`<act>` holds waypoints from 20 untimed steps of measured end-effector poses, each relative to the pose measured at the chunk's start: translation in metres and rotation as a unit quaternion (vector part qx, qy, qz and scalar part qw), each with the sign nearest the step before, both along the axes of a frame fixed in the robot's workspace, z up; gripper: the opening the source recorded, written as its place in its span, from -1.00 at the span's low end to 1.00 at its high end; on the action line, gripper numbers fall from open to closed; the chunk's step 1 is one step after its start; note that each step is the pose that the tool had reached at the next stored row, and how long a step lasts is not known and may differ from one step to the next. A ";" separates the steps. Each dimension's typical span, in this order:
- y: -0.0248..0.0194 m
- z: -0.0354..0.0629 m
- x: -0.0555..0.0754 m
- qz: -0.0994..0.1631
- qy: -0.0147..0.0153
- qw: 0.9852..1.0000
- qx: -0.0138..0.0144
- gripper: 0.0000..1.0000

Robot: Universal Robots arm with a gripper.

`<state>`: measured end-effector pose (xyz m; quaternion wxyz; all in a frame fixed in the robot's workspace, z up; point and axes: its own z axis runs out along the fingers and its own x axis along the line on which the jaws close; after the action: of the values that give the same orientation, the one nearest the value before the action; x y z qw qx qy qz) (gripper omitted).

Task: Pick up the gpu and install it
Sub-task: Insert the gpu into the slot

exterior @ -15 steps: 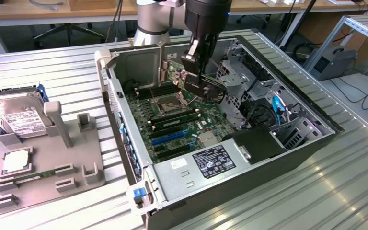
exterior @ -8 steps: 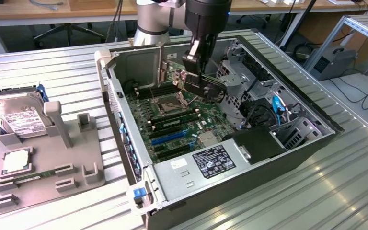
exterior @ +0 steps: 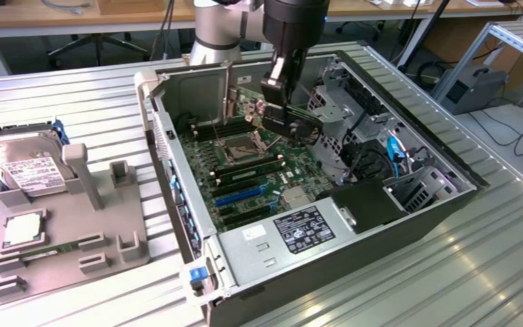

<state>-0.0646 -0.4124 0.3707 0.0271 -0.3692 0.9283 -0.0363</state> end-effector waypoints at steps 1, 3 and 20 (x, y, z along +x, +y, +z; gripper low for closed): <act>0.0000 0.0000 0.000 0.003 0.000 1.000 0.000 -0.47; 0.0000 0.0000 0.000 0.008 0.000 1.000 0.000 -0.47; 0.0000 0.0000 0.000 0.056 0.000 0.998 -0.003 -0.47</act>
<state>-0.0646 -0.4124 0.3707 0.0281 -0.4203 0.9062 -0.0371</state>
